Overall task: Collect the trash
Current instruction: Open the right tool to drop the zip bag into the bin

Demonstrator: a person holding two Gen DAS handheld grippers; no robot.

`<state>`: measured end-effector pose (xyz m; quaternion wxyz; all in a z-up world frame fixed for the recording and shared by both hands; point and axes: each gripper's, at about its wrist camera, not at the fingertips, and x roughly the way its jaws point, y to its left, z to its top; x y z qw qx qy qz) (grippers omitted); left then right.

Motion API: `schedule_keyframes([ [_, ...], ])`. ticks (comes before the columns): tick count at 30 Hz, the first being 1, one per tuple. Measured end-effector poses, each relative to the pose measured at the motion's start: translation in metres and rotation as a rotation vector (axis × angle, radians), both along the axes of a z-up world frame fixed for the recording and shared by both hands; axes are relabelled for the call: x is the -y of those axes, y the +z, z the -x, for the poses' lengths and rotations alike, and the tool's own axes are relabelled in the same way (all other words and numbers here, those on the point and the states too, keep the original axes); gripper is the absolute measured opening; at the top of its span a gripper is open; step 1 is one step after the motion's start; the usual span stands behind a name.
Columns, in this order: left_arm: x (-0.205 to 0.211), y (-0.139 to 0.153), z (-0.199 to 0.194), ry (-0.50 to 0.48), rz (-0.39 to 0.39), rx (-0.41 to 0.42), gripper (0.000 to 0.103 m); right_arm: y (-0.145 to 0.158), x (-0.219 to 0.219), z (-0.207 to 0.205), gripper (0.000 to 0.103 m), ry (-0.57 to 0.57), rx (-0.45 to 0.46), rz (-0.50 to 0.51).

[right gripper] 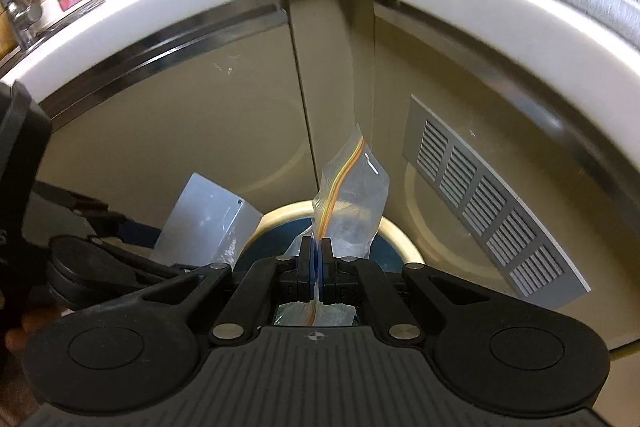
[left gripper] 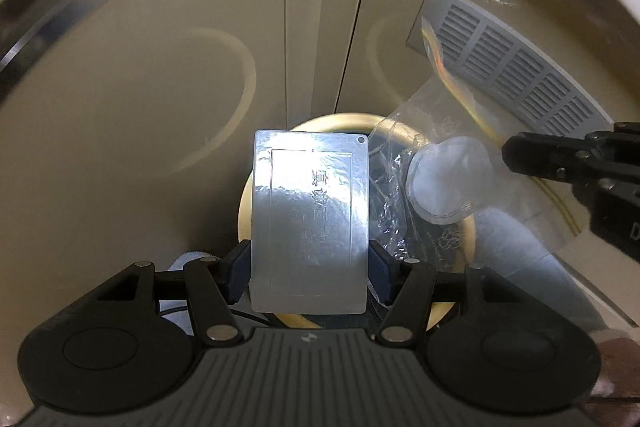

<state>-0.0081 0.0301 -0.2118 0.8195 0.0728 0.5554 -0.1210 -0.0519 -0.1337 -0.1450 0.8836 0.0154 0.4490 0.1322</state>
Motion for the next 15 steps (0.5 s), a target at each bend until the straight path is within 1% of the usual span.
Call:
schedule_keyframes([
  [7, 0.01, -0.023, -0.013, -0.014, -0.022, -0.06, 0.065, -0.025, 0.009, -0.017, 0.002, -0.05, -0.099, -0.04],
  [10, 0.014, -0.03, -0.019, -0.012, -0.033, -0.081, 0.065, -0.031, 0.011, -0.023, 0.002, -0.071, -0.118, -0.049],
  [12, 0.015, -0.036, -0.023, -0.013, -0.045, -0.087, 0.065, -0.026, 0.014, -0.024, 0.002, -0.097, -0.099, -0.071],
  [15, 0.016, -0.037, -0.023, -0.02, -0.049, -0.09, 0.065, -0.003, 0.018, -0.024, 0.002, -0.101, -0.001, -0.104],
])
